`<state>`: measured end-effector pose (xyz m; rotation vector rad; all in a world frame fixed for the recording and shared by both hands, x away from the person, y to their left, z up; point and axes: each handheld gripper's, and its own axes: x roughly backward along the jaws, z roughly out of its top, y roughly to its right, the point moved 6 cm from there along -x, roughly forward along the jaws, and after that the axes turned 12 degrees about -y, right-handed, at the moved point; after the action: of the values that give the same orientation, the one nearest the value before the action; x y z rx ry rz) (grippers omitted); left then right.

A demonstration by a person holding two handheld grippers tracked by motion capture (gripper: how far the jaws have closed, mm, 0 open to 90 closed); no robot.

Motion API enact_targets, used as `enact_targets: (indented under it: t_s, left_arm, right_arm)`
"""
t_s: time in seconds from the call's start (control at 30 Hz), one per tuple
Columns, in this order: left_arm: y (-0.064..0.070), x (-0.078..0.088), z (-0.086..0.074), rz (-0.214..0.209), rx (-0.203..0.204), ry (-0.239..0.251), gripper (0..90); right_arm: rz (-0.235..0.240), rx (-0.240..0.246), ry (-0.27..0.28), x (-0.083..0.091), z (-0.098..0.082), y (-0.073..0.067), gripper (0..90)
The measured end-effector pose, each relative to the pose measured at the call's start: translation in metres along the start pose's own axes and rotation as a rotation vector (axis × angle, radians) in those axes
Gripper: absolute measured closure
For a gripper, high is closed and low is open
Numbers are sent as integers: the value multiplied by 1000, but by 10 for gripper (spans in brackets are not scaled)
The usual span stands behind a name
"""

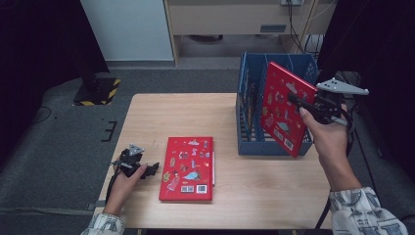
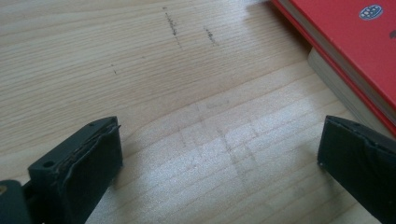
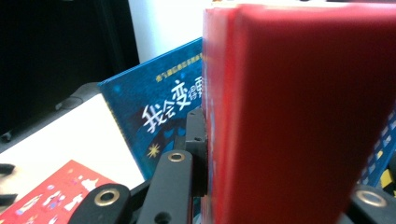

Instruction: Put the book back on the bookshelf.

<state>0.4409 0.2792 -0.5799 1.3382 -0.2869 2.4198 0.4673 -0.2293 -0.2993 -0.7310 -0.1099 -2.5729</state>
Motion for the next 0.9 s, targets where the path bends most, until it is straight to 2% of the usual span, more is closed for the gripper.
enact_targets:
  t_s: [0.57, 0.9]
  left_arm:
    - [0, 0, 0, 2, 3, 0, 0]
    - [0, 0, 0, 2, 3, 0, 0]
  right_arm:
    - [-95, -18, -26, -16, 19, 18, 794]
    - [-131, -47, -29, -24, 20, 30, 794]
